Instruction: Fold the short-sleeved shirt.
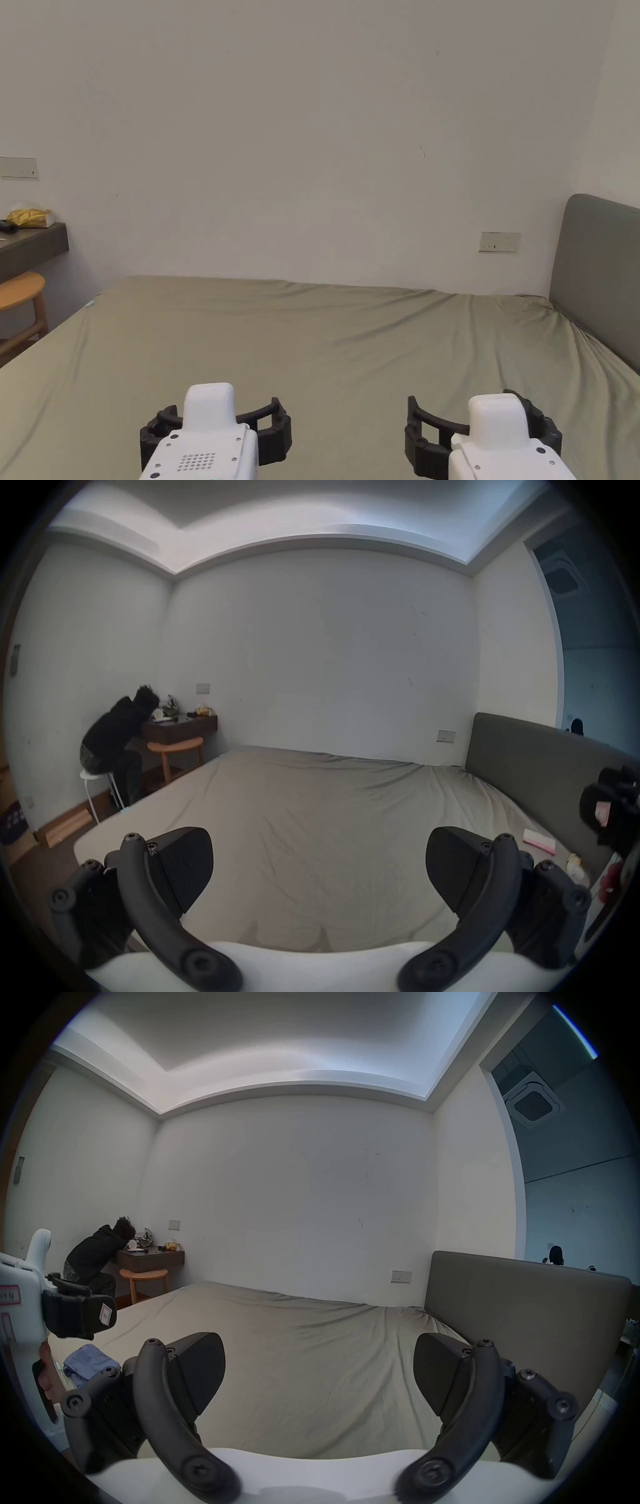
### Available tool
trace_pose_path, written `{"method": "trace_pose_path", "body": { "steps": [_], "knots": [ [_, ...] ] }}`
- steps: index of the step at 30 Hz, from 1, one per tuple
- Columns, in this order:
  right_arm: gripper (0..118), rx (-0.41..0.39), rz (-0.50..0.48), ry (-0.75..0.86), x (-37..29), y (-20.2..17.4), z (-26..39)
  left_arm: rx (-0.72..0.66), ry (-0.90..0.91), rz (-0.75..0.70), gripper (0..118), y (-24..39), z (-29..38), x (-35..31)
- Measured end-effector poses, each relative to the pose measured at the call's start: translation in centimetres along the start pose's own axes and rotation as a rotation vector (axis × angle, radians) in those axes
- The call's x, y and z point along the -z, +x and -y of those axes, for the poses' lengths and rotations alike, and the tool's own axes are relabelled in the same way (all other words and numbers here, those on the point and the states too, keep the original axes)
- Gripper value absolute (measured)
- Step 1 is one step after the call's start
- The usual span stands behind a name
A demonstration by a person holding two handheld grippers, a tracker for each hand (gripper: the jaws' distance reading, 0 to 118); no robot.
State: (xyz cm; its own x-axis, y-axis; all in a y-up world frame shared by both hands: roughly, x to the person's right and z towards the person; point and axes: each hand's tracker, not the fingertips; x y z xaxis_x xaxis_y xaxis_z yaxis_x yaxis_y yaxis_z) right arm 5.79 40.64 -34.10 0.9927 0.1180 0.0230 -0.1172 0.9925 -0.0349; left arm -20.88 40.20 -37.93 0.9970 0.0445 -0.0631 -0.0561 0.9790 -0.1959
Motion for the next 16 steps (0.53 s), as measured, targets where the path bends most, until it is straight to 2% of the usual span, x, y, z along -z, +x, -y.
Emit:
{"method": "trace_pose_path", "body": {
  "steps": [3, 6, 9, 16],
  "knots": [
    [112, 0.003, 0.003, 0.009, -0.1, 0.0, -0.3, 0.088, 0.065, -0.086, 118, 1.1, 0.2, -0.7],
    [112, 0.023, 0.001, 0.009, -0.1, 0.2, -0.4, -0.043, 0.008, 0.139, 118, 0.3, -0.2, -1.0],
    [112, 0.039, 0.006, 0.0, -0.2, 0.3, -0.4, -0.081, 0.027, 0.137, 118, 0.2, -0.1, -1.4],
    [112, 0.029, 0.012, -0.007, -0.3, 0.7, -0.2, 0.103, 0.127, 0.108, 118, 1.6, 0.8, -2.1]
  ]
}}
